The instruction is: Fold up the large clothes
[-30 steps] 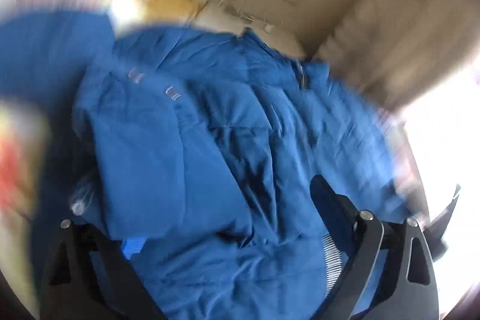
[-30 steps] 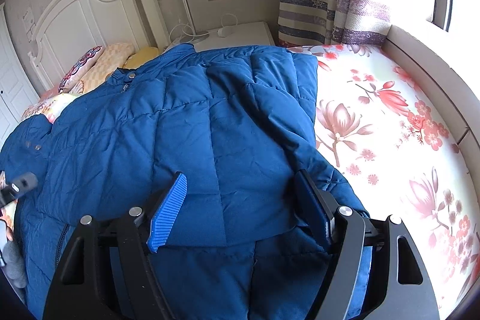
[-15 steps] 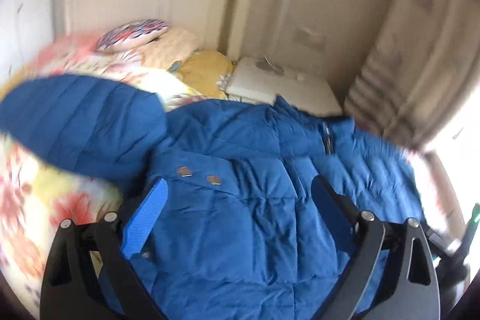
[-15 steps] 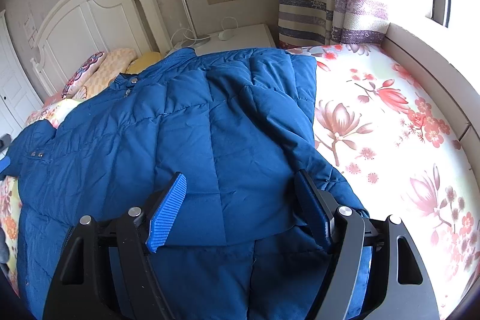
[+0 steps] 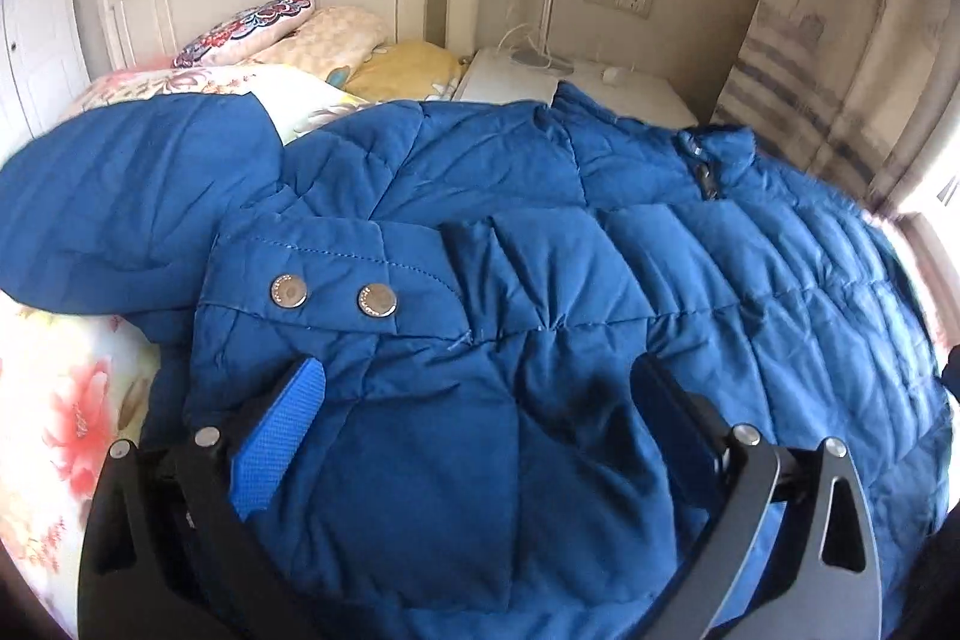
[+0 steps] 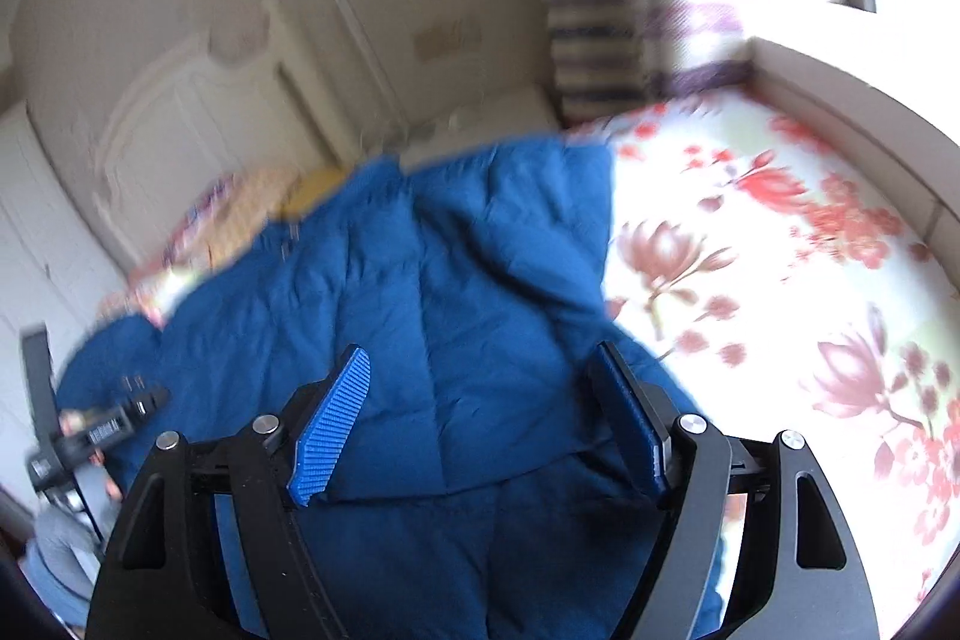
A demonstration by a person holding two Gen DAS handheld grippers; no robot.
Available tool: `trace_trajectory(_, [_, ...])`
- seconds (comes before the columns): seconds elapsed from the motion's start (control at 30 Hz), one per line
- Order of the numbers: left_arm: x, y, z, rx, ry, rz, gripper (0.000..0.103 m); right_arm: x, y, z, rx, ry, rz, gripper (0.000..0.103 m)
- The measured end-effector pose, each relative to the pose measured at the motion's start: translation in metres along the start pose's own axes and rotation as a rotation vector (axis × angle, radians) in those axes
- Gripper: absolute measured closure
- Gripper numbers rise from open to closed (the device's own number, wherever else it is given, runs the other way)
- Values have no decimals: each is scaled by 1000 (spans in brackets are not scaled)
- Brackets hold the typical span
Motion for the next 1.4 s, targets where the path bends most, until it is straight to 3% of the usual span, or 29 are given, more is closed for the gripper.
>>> trace_trajectory(0.1, [-1, -2, -1, 13, 20, -14, 2, -7, 1, 1, -11, 17, -32, 29])
trace_trajectory(0.23, [0, -2, -1, 14, 23, -14, 2, -21, 9, 21, -123, 80, -121, 26])
trace_trajectory(0.33, [-1, -2, -1, 13, 25, -17, 2, -35, 10, 27, -187, 197, -254, 26])
trace_trajectory(0.53, [2, -1, 2, 0, -10, 7, 2, -77, -45, 46, -25, 214, -324, 23])
trace_trajectory(0.6, [5, 1, 6, -22, -55, 42, 2, -80, -43, 85, -94, 241, -380, 17])
trace_trajectory(0.63, [7, 2, 7, -32, -75, 59, 2, -74, -29, 114, -213, 257, -401, 16])
trace_trajectory(0.7, [12, 3, 11, -49, -103, 97, 2, -69, -30, 125, -243, 226, -352, 16])
trace_trajectory(0.87, [14, 5, 13, -59, -91, 107, 2, -68, -29, 93, -176, 299, -353, 19])
trace_trajectory(1.0, [12, 3, 11, -53, -63, 89, 2, -94, -8, 36, -79, 223, -408, 14])
trace_trajectory(1.1, [13, 3, 11, -52, -56, 85, 2, -107, 37, 36, -148, 241, -549, 14])
trace_trajectory(1.2, [12, 2, 9, -39, -37, 75, 2, -102, 43, 40, -173, 234, -533, 14])
trace_trajectory(1.3, [8, -1, 3, -9, 21, 32, 2, -97, 42, 25, -184, 270, -456, 14])
trace_trajectory(1.4, [-14, -11, -22, 91, 125, -129, 2, -105, 65, 10, -143, 245, -487, 13])
Point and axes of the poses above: each gripper's, at about its wrist camera, not at the fingertips, and z roughly the way its jaws point, x to its right, y to its underside, the point moved 8 cm from there along z, roughly the way its jaws point, and after that the axes turned 13 degrees about y, right-handed, at the moved point
